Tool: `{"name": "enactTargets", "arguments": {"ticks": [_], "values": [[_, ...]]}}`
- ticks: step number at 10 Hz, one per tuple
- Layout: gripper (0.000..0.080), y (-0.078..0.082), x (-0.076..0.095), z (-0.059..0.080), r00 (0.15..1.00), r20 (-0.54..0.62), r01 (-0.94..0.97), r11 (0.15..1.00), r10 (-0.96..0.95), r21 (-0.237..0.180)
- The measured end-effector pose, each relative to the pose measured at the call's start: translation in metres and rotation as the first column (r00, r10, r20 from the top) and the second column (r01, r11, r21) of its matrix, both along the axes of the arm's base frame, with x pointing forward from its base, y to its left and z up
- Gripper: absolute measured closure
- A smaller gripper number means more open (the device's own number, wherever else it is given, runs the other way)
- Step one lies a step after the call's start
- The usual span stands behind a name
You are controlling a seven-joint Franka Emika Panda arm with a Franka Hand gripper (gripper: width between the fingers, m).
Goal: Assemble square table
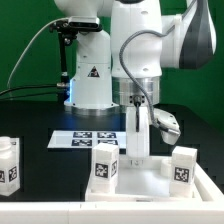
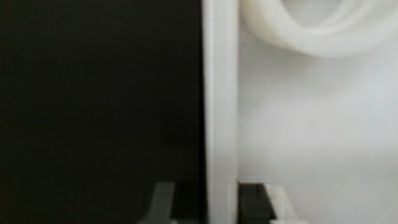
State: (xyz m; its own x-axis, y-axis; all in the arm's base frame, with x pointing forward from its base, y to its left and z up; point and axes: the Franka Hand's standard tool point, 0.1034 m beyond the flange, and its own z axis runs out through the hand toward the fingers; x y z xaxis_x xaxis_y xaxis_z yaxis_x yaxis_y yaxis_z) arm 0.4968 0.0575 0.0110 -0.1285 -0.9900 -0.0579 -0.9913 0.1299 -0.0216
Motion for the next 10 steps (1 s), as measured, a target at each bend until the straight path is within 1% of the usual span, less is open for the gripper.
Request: {"name": "enactTargets", "arguments": {"ticks": [1, 2, 3, 4, 5, 6, 8, 9, 10], "values": [[0.0745, -0.004, -0.001, 0.002, 0.999, 0.003, -0.038, 0.999, 0.038, -0.004], [0.0745, -0.014, -0.004, 0.008, 0.995, 0.008, -0.102, 0.995, 0.102, -0.006], [0.0745, -0.029, -0.009, 0.014, 0.981, 0.022, -0.192, 0.981, 0.192, -0.011], [0.0745, -0.048, -0.016, 0.017, 0.971, 0.037, -0.235, 0.972, 0.236, -0.025], [0.0746, -0.060, -0.020, 0.012, 0.958, 0.055, -0.276, 0.958, 0.280, -0.073], [0.0745, -0.057, -0.022, 0.010, 0.936, 0.043, -0.345, 0.936, 0.348, -0.068], [0.0745, -0.058, -0.022, 0.010, 0.880, 0.040, -0.470, 0.879, 0.474, -0.078], [0.0745, -0.062, -0.021, 0.011, 0.820, 0.039, -0.566, 0.820, 0.571, -0.087], [0.0745, -0.079, -0.018, 0.016, 0.733, 0.042, -0.673, 0.733, 0.679, -0.104]]}}
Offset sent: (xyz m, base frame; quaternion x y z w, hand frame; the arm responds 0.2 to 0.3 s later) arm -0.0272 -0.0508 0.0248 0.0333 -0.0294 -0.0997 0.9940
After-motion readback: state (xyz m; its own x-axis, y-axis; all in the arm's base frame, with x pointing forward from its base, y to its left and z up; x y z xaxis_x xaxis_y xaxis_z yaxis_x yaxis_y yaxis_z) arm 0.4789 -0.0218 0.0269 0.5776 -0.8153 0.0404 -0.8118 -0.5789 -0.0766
